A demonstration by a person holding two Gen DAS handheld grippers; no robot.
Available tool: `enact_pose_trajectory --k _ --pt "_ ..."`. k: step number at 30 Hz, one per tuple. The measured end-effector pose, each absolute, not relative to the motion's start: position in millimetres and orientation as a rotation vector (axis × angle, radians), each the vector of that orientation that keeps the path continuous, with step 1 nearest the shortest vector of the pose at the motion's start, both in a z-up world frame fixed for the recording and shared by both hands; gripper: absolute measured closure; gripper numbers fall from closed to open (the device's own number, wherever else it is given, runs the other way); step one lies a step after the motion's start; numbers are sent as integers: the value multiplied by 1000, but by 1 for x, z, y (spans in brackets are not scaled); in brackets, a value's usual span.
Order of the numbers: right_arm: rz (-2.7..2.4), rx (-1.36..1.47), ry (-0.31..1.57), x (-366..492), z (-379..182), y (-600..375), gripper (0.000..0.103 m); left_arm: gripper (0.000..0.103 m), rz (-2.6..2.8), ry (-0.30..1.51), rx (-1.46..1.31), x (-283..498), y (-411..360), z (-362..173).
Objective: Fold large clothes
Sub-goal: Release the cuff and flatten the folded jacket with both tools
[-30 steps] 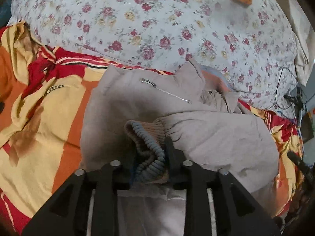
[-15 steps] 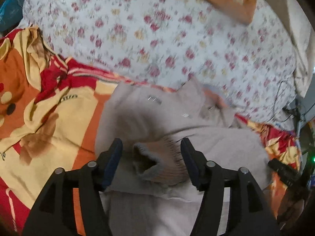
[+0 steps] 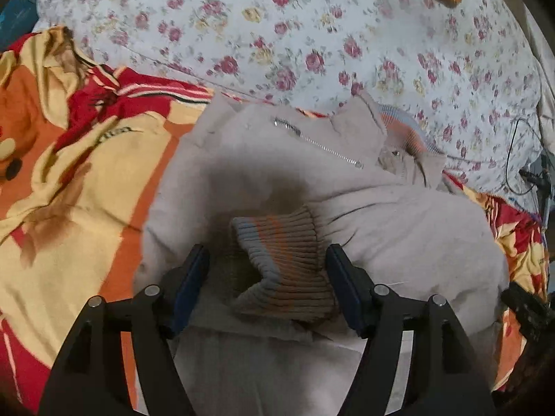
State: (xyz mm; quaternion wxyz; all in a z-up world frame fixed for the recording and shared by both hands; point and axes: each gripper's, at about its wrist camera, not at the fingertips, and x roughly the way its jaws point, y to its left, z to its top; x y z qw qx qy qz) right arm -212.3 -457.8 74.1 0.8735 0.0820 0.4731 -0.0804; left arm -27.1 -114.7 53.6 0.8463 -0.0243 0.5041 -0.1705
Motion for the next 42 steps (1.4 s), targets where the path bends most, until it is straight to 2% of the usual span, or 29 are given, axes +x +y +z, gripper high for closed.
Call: enact_pose_trajectory --k 7,11,15,21,23,25,36,37,38,39,42 --pt "-211 148 1099 -205 47 -457 47 34 -342 995 9 -59 -105 79" --pt "-197 176 1066 -215 63 -454 46 34 -335 970 37 -75 -97 88" --pt "-156 168 1067 -232 78 -441 37 34 -345 964 40 -89 -90 93" --pt "-158 130 1105 -261 80 -431 36 33 -364 981 40 -112 -76 95" --pt "-161 163 1099 -272 81 -438 34 31 -365 982 23 -122 -66 93" --pt "-167 191 1098 -283 80 -443 27 30 -362 996 13 -130 -58 87" --pt "-77 327 1143 -312 53 -445 28 29 -369 1098 -35 -167 -28 59" --pt "-62 313 1143 -311 50 -439 42 29 -365 1107 -35 -168 -26 57" --pt "-51 292 1141 -310 49 -434 62 29 -359 1114 -38 -170 -24 56" --pt "-41 244 1139 -311 48 -427 100 29 -356 1117 -44 -172 -21 56" --pt "-52 174 1101 -320 60 -420 102 29 -357 1108 -64 -181 -13 62"
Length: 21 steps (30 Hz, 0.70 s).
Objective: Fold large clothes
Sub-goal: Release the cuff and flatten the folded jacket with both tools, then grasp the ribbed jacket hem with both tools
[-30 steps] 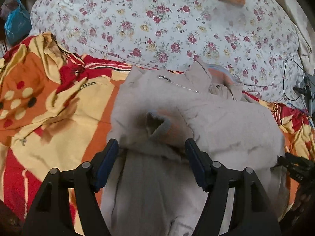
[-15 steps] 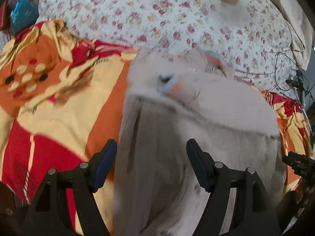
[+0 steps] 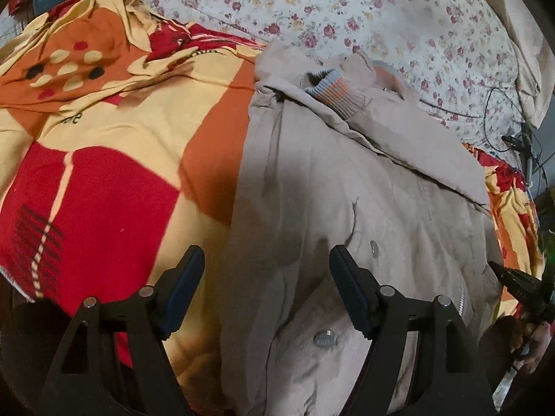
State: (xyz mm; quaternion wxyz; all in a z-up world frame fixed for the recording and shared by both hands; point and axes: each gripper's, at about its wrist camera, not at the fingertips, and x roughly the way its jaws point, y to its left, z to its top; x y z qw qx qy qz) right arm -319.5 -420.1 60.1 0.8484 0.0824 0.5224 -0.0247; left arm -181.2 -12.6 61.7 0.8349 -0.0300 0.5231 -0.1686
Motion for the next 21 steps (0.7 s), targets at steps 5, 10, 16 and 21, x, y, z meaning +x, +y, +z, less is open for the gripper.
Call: enact_pose_trajectory --k 5,10,16,21 --pt "-130 187 1099 -329 56 -438 102 28 -362 1112 -72 -195 -3 63" --pt "-59 283 1083 -351 68 -435 60 27 -389 1119 -104 -212 6 68" --pt "71 358 1185 -392 62 -418 33 26 -403 1142 -61 -237 12 62" --pt "92 406 1253 -413 37 -411 30 26 -417 1225 -95 -248 14 42"
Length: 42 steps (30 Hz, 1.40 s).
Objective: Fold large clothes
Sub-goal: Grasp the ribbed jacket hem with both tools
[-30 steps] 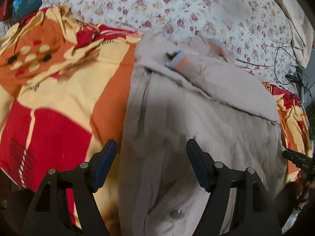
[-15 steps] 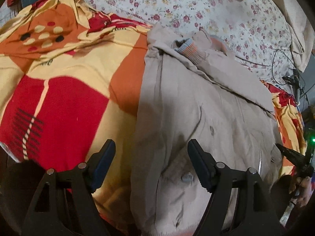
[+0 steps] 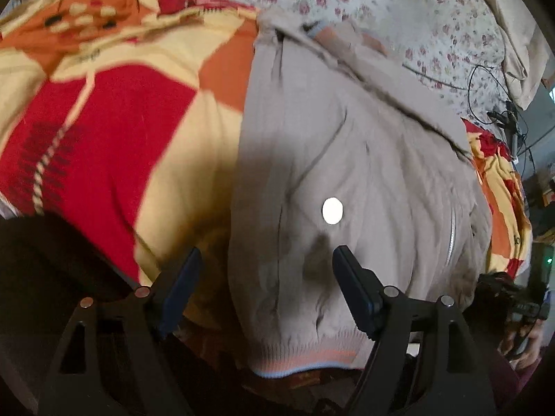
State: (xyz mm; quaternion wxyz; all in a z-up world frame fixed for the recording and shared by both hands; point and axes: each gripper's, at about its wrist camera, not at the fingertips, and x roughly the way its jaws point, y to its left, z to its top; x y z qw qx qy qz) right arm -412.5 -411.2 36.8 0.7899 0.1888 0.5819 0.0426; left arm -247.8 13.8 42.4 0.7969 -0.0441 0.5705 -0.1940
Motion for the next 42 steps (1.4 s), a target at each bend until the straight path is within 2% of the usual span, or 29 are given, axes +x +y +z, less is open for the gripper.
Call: enact_pose_trajectory --k 6,15,26,42 --pt "128 415 1293 -417 19 -396 27 25 -414 1263 -117 -252 13 24" --pt "165 406 1311 -412 12 -385 22 25 -413 1263 -113 -254 11 24" --pt "234 367 1285 -410 22 -371 22 25 -409 1329 -126 -256 12 18" --pt "241 313 1326 -406 16 -360 21 25 -393 1303 -34 -274 0 18"
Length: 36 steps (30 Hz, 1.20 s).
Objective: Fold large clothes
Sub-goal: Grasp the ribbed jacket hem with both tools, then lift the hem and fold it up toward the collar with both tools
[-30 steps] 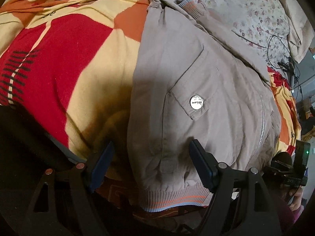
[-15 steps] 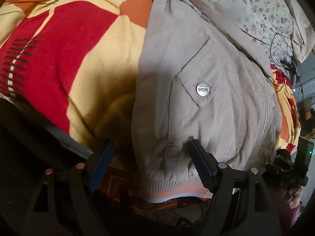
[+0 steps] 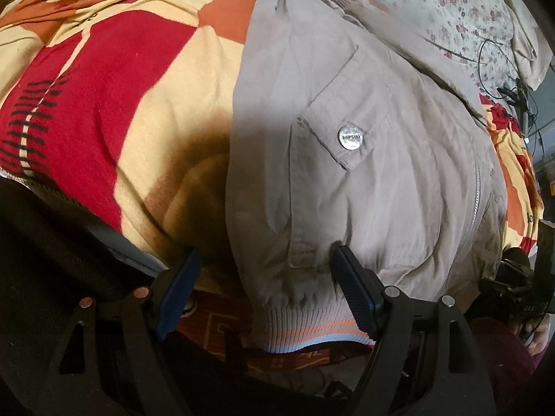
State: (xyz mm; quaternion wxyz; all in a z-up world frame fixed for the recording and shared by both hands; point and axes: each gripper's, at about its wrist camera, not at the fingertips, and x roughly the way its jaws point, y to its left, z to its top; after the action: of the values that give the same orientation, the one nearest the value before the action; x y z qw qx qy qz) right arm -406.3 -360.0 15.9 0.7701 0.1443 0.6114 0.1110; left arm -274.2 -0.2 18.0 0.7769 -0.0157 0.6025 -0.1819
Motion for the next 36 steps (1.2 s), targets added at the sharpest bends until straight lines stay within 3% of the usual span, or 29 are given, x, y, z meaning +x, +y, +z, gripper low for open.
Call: enact_pose_trajectory --k 5,8,11,12,13,15,18,20,22,24,26,27,28,31,36 --pt "246 297 1333 -405 16 -356 22 25 -398 1331 -51 -271 -1 13" --pt "230 256 1339 -402 11 -352 32 25 -403 1355 -68 -269 0 6" --pt "219 220 1321 -405 15 -352 62 26 -422 1375 -69 -268 -3 3" --pt "227 224 1312 -406 17 -353 73 40 -449 1387 -64 -270 -5 3" --pt "236 234 1301 -407 19 -355 78 59 -471 1391 -56 -270 -3 2" --pt "267 245 1283 -410 26 -357 83 64 -489 1373 -15 -274 -7 5" --pt "319 223 1247 -409 38 -356 84 69 -499 1367 -10 -275 -8 8" --pt "340 224 1243 -404 38 -354 73 67 -497 1374 -16 -273 -8 6" --pt "357 250 1266 -399 30 -351 55 53 -472 1390 -35 -268 -7 0" --pt "353 218 1289 -398 23 -345 55 53 -468 1401 -58 -267 -8 -2" --pt "345 202 1294 -398 20 -345 68 60 -488 1397 -66 -268 -7 1" --pt "334 209 1270 -399 24 -348 83 73 -499 1391 -65 -269 -5 4" --pt "329 225 1232 -401 31 -352 90 86 -506 1383 -67 -268 -1 8" --pt "373 320 1132 -407 52 -368 95 92 -526 1331 -79 -267 7 34" --pt "406 390 1021 -410 77 -377 96 92 -557 1212 -83 -266 7 75"
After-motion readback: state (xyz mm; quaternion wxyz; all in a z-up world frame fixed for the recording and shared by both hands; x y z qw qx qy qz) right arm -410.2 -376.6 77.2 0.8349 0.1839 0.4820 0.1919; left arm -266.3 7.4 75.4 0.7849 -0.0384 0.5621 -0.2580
